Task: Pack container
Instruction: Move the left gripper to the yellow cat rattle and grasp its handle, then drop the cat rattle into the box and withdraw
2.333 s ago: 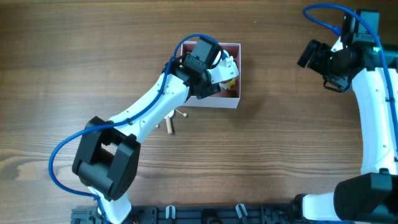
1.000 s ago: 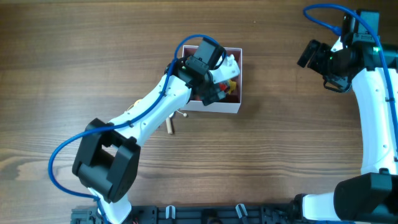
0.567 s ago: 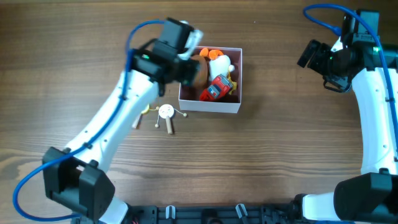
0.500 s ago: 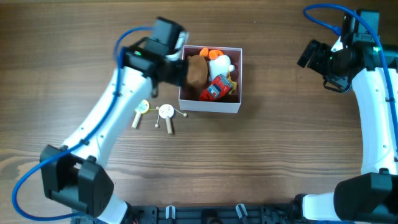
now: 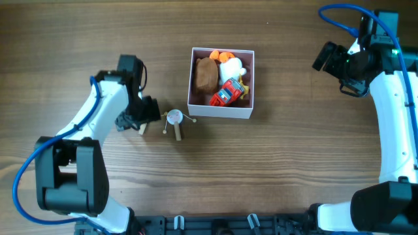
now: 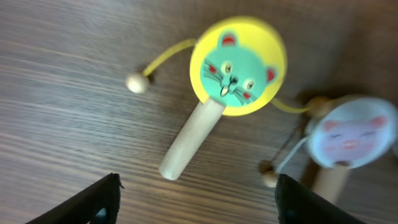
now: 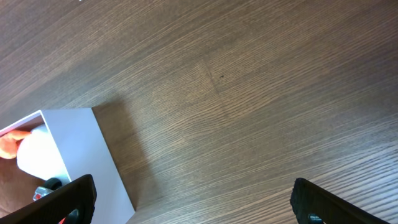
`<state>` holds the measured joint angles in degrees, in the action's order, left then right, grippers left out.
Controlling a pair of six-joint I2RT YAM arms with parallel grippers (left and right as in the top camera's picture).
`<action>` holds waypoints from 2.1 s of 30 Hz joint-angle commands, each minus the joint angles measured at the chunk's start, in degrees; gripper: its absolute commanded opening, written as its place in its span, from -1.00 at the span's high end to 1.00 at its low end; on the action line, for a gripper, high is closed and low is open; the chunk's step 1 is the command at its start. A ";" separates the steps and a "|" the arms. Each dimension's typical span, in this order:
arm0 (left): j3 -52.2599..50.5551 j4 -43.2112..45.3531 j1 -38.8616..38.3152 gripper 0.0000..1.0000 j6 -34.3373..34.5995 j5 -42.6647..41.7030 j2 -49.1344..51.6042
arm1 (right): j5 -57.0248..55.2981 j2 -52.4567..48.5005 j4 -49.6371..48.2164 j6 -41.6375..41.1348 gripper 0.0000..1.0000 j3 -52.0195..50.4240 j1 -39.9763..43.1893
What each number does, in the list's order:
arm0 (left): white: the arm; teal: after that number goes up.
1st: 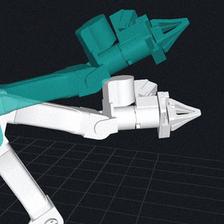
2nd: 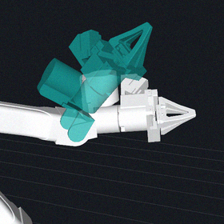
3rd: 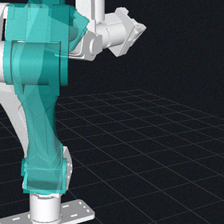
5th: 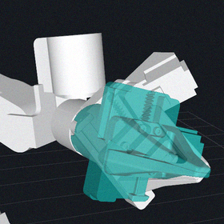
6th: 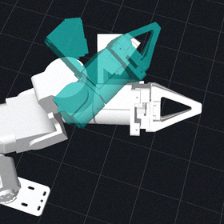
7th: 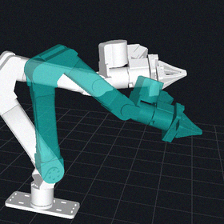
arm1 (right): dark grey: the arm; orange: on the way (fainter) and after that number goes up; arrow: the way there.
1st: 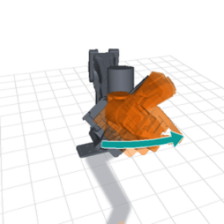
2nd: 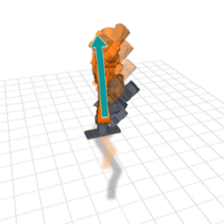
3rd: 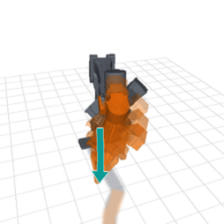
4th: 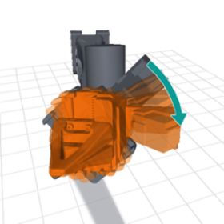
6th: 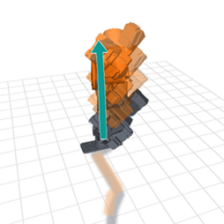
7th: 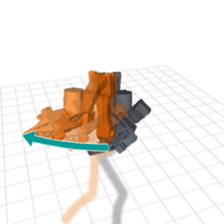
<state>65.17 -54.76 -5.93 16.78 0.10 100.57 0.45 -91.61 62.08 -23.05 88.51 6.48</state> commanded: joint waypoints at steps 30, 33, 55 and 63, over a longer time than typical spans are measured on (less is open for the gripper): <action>-8.66 14.64 -0.24 0.92 -13.55 2.32 -1.16 | 0.74 0.31 -0.15 0.42 -0.99 -0.13 -0.04; -4.83 10.67 -0.63 0.92 -13.55 2.29 -3.34 | 0.74 0.31 -0.15 0.44 -0.99 -0.13 -0.02; 14.67 17.97 -23.43 0.92 -25.64 -0.24 -0.09 | 0.72 0.31 -0.15 0.42 -1.00 -0.13 -0.02; 14.67 15.93 -24.13 0.85 -25.86 -1.16 3.76 | 0.74 0.31 -0.15 0.42 -1.00 -0.13 -0.04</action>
<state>79.57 -38.72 -29.54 -7.88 -0.14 105.23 0.45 -91.61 62.08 -23.05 88.51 6.48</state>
